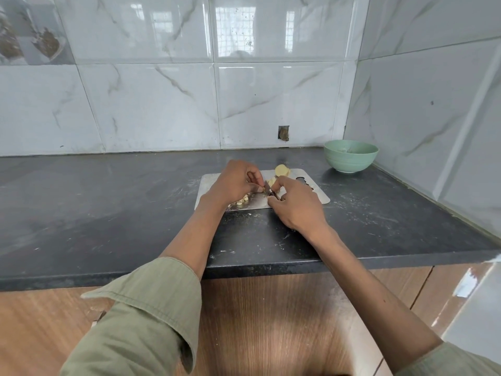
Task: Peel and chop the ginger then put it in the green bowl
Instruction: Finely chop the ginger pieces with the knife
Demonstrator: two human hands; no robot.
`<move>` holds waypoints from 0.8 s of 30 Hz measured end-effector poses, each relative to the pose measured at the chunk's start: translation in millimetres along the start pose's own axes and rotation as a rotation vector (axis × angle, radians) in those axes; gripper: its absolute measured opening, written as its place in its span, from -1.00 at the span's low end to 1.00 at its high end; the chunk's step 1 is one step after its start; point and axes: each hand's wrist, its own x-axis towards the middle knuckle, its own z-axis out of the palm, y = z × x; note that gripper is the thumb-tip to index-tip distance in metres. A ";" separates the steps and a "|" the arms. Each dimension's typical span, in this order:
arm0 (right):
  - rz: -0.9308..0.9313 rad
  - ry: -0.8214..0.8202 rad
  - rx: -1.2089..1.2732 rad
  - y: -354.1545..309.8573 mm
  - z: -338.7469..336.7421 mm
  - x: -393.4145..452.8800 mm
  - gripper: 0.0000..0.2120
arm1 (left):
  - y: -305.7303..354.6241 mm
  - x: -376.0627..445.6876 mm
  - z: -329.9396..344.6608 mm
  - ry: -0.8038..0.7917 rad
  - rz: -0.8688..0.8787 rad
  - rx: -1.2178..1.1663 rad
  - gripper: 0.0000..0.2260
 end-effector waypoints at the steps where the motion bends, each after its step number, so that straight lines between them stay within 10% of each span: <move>1: -0.005 -0.006 -0.008 -0.2 0.2 0.1 -0.87 | -0.2 0.1 0.0 -0.001 -0.003 -0.002 -0.86; 24: 0.095 0.013 0.046 -4.1 -5.2 -1.1 -0.76 | 4.3 0.5 5.1 0.078 -0.056 0.022 -0.80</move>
